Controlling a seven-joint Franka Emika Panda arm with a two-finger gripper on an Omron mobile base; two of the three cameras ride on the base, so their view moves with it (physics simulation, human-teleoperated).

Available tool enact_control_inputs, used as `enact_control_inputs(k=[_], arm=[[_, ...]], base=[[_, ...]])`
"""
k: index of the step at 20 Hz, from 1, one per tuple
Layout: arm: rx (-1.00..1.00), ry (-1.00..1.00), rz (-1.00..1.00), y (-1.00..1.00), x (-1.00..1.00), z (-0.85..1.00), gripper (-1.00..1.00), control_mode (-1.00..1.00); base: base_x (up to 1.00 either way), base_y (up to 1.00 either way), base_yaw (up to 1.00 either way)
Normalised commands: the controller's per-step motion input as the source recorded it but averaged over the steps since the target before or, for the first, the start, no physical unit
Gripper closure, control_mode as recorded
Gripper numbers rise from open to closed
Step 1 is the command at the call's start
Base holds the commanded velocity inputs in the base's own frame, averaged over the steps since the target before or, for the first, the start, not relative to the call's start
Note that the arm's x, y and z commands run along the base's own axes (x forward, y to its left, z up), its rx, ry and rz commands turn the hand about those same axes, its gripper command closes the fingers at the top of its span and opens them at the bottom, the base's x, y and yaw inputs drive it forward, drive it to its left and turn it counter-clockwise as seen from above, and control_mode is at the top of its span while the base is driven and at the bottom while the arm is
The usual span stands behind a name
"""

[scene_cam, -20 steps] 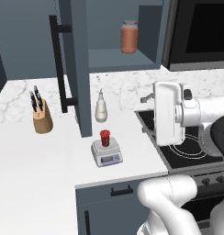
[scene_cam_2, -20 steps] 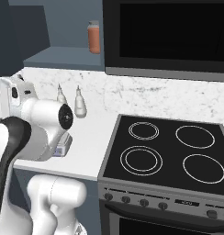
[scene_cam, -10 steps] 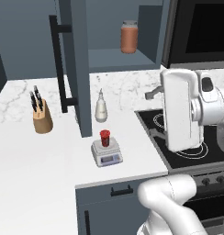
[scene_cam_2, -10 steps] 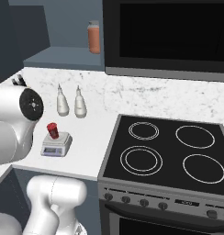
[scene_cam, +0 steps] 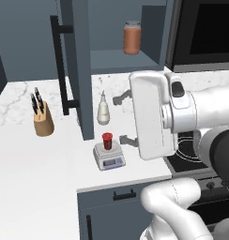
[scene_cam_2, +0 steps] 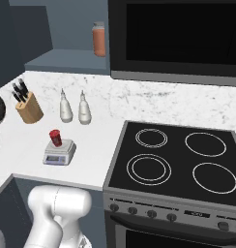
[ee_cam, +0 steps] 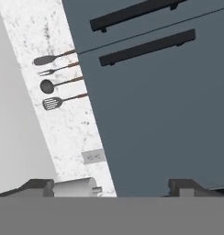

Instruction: Pick the yogurt and place it on the digital scale for weighing, and close the cabinet.

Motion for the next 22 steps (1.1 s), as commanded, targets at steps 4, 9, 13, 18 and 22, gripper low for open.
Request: enact_control_inputs(k=[4, 9, 13, 18, 22], arm=[[0.0, -0.04, 0.0, 0.52, 0.01, 0.02, -1.0, -1.0], [0.0, -0.03, 0.0, 0.43, 0.2, 0.0, -1.0, -1.0], [-0.08, -0.02, -0.04, 0.28, 0.23, 0.0, -1.0, -1.0], [-0.13, -0.07, -0.13, 0.27, 0.14, 0.0, -1.0, -1.0], [-0.11, -0.08, -0.2, 0.18, 0.24, 0.0, -1.0, -1.0]], base=[[0.0, 0.0, 0.0], [0.0, 0.0, 0.0], [0.0, 0.0, 0.0], [0.0, 0.0, 0.0], [0.0, 0.0, 0.0]])
